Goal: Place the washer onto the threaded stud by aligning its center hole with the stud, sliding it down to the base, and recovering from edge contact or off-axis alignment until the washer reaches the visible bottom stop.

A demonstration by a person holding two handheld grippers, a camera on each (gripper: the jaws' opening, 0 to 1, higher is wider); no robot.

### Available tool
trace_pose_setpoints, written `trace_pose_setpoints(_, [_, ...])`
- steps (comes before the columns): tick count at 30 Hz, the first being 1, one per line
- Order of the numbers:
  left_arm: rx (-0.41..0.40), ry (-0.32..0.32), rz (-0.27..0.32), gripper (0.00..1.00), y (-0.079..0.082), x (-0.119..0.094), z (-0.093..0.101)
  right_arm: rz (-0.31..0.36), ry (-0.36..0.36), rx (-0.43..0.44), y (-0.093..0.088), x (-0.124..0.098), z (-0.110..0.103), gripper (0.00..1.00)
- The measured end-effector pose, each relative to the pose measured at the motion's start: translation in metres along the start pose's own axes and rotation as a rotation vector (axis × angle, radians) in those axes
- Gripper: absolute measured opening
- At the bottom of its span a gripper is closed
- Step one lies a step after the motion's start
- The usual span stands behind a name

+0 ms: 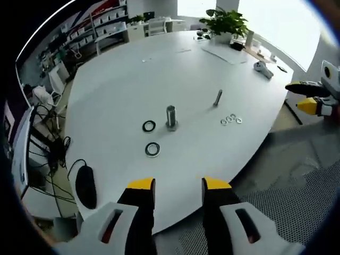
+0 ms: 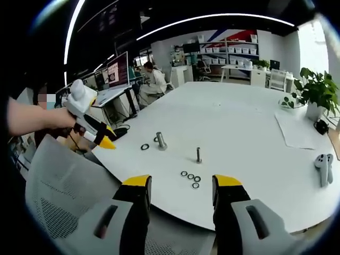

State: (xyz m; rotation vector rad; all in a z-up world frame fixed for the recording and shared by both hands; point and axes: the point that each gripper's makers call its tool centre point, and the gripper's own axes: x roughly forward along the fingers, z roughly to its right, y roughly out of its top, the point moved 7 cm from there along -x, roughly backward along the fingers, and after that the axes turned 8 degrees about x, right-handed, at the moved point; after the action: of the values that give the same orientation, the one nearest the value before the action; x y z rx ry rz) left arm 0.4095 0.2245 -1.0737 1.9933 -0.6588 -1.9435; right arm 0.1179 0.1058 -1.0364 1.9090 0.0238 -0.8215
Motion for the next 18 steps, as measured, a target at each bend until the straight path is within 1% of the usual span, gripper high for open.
trace_pose_setpoints(1, [0.000,0.000,0.002,0.33,0.005,0.002,-0.001,0.000,0.000,0.001,0.000,0.000,0.000,0.49])
trace_pose_setpoints(4, [-0.013,-0.017,-0.009,0.33,0.011,0.013,-0.007,-0.002,-0.001,0.002,0.001,-0.002,-0.001,0.49])
trace_pose_setpoints(6, [-0.014,-0.023,-0.024,0.33,0.013,0.016,-0.008,0.001,0.000,0.005,0.001,-0.001,0.000,0.48])
trace_pose_setpoints(9, [-0.029,-0.031,-0.051,0.34,0.015,0.029,-0.014,0.006,-0.002,0.008,0.001,-0.001,0.002,0.48])
trace_pose_setpoints(11, [-0.063,-0.036,-0.062,0.34,0.016,0.037,-0.016,0.007,-0.003,0.009,0.002,-0.003,0.002,0.48])
trace_pose_setpoints(12, [-0.095,-0.050,-0.071,0.34,0.017,0.042,-0.014,0.007,-0.002,0.009,0.002,-0.002,0.003,0.48])
trace_pose_setpoints(14, [-0.117,-0.064,-0.091,0.34,0.016,0.052,-0.017,0.007,-0.002,0.009,0.002,-0.002,0.003,0.48])
trace_pose_setpoints(17, [-0.090,-0.053,-0.146,0.34,0.011,0.063,-0.023,0.007,-0.003,0.010,0.002,-0.003,0.002,0.48])
trace_pose_setpoints(18, [-0.084,-0.051,-0.149,0.35,0.011,0.066,-0.024,0.007,-0.003,0.008,0.001,-0.002,0.003,0.48])
